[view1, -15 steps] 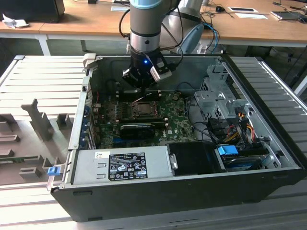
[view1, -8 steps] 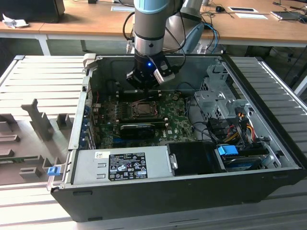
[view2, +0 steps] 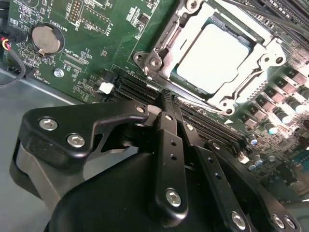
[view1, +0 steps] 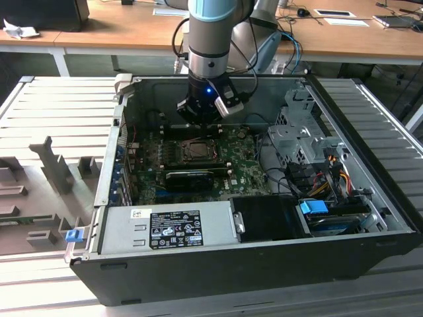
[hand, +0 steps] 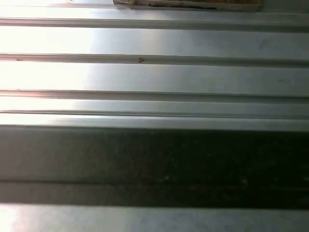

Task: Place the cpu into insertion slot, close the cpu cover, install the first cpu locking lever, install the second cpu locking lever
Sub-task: 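Install the first cpu locking lever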

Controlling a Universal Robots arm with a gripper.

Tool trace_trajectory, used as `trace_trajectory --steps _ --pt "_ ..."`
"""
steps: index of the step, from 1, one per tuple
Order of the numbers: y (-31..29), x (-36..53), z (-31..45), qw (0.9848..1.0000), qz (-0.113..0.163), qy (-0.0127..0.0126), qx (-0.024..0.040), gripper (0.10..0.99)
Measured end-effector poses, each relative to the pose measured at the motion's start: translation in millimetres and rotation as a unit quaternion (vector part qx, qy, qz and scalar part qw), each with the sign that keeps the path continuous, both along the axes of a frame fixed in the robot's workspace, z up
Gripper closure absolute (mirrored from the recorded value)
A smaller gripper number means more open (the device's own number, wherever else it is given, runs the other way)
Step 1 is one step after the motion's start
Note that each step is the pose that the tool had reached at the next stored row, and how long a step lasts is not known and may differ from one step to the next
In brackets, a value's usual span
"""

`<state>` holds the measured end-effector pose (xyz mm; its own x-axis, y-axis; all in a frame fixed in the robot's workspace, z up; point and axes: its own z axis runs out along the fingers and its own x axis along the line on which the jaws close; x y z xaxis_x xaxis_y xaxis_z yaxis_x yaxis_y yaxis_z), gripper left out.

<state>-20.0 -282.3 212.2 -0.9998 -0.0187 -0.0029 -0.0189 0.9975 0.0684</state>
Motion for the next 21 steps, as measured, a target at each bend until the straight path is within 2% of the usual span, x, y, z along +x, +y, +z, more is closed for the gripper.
trace_trajectory --steps 6,14,18,21 --pt "0.0 1.4 -3.3 1.0000 0.000 0.0000 -0.0020 0.980" --pt "-0.1 1.6 -8.2 0.9999 0.000 0.0002 -0.0145 0.980" --pt "0.1 1.9 -10.3 0.9998 0.000 0.0001 -0.0180 0.980" --pt "-0.1 2.3 -11.4 0.9998 0.000 0.0002 -0.0183 0.980"
